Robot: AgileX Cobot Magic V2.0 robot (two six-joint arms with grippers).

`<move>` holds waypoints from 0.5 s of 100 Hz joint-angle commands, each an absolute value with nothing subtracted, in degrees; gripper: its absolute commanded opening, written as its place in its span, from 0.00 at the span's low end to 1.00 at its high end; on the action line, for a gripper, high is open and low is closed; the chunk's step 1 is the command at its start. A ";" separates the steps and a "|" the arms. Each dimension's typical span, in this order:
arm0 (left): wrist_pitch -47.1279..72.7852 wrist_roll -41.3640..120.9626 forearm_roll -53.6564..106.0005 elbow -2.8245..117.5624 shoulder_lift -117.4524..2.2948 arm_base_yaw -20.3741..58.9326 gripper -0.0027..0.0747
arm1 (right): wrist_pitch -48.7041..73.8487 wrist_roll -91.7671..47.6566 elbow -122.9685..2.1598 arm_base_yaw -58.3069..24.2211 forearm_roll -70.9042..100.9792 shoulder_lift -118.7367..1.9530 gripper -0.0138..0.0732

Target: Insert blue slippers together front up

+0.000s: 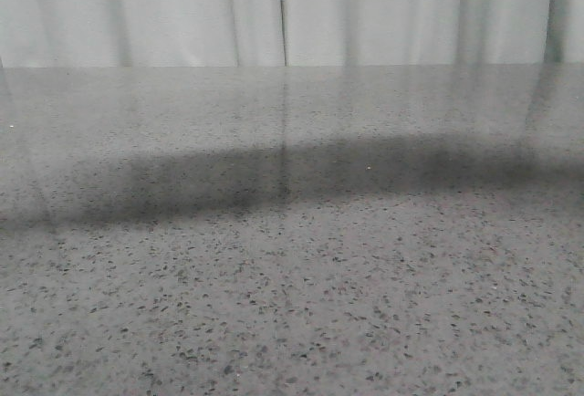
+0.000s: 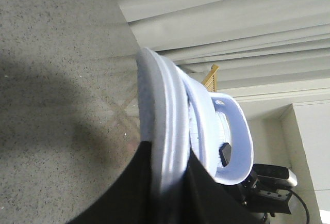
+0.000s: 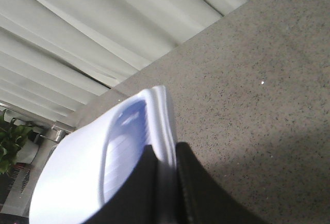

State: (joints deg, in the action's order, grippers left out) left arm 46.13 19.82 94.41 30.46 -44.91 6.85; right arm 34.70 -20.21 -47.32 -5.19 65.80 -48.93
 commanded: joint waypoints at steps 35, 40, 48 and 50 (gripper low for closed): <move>60.71 22.59 102.32 32.63 -44.66 7.27 0.06 | 34.96 -21.57 -48.64 -5.79 65.58 -49.08 0.04; 62.07 22.82 102.34 32.63 -44.66 7.27 0.06 | 34.68 -21.57 -48.64 -5.79 65.17 -49.08 0.04; 63.64 23.16 102.43 32.63 -44.66 7.27 0.06 | 33.97 -22.48 -48.64 -5.79 64.25 -49.08 0.04; 63.91 23.27 102.43 32.63 -44.66 7.27 0.06 | 33.72 -22.73 -48.64 -5.79 63.97 -49.08 0.04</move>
State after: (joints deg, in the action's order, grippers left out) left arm 54.46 22.90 96.34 30.46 -44.91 6.64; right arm 32.84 -20.95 -47.32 -5.19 62.27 -48.93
